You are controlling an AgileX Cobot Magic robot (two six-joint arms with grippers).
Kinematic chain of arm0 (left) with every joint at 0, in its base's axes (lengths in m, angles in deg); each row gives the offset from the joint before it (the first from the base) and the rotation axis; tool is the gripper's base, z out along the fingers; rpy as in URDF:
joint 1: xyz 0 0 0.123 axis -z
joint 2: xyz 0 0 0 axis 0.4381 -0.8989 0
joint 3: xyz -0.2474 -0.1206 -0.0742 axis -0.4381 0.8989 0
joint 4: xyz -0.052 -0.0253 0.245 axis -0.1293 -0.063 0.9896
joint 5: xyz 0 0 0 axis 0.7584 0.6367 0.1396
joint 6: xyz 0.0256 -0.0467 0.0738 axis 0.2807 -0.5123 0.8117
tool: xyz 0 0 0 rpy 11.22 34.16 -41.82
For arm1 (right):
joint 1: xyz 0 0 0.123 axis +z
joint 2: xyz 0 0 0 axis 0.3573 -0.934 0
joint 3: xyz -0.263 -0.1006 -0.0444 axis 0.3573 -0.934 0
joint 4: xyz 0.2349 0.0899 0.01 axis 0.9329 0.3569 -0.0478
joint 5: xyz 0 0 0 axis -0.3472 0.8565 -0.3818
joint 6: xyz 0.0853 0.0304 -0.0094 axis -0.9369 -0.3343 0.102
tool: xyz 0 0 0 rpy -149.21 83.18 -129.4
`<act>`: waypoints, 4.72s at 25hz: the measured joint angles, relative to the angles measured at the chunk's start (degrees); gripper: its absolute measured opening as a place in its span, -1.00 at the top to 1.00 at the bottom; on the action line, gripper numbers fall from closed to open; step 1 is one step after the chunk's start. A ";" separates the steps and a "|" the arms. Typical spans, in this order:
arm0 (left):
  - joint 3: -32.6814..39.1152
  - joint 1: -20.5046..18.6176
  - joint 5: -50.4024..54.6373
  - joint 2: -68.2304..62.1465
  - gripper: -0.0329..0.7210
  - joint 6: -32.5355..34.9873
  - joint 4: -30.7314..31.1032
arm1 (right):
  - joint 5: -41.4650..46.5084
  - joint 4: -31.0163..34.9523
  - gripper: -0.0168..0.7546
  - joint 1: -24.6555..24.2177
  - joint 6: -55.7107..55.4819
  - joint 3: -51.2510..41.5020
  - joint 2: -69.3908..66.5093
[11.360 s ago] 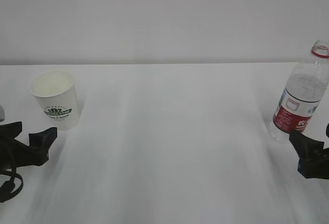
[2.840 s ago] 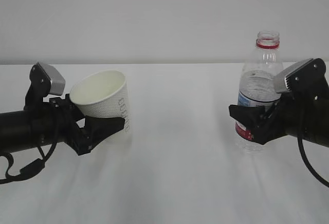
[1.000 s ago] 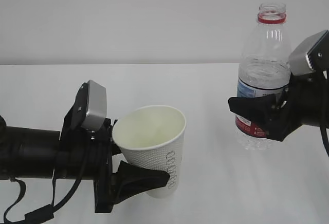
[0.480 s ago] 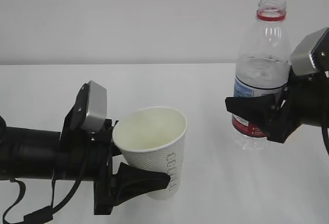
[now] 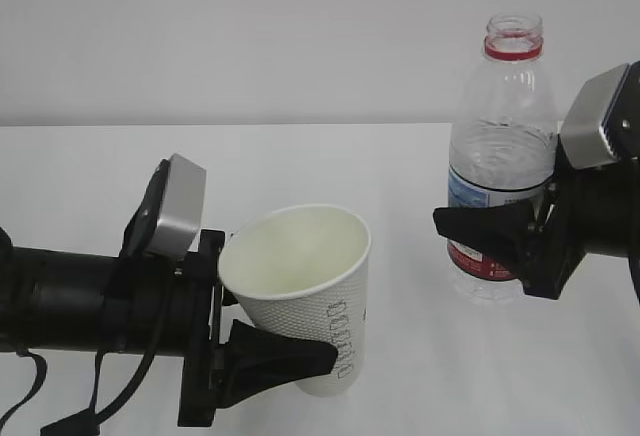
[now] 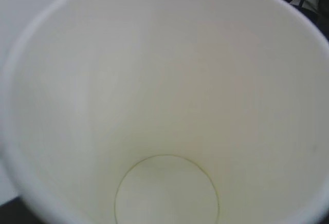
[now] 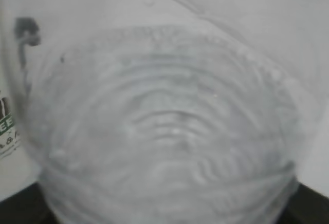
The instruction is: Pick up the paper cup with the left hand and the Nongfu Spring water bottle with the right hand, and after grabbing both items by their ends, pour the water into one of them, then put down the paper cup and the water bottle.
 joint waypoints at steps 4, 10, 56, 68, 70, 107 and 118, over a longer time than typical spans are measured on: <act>0.00 0.92 1.41 0.00 -0.50 0.00 0.39 | 0.00 -0.10 -0.39 0.00 0.00 0.00 0.12; 0.00 5.37 2.89 0.00 -0.50 0.00 0.39 | 0.00 -0.10 -0.39 0.00 0.00 0.00 0.15; 0.00 7.16 5.22 0.13 -0.49 0.00 0.52 | 11.09 -1.08 -0.39 12.70 25.74 5.86 0.15; 0.00 7.16 3.90 4.02 -0.49 0.00 0.52 | 12.30 4.67 -0.39 12.70 36.45 5.86 0.15; 0.00 7.16 4.69 4.14 -0.49 0.00 0.52 | 12.43 6.13 -0.39 12.70 38.25 5.86 0.15; 0.00 7.16 5.84 4.14 -0.49 0.00 0.52 | 13.29 13.13 -0.39 12.70 63.88 5.86 0.15; 0.00 7.16 5.92 4.14 -0.49 0.00 0.52 | 13.29 15.24 -0.39 12.70 68.94 5.86 0.15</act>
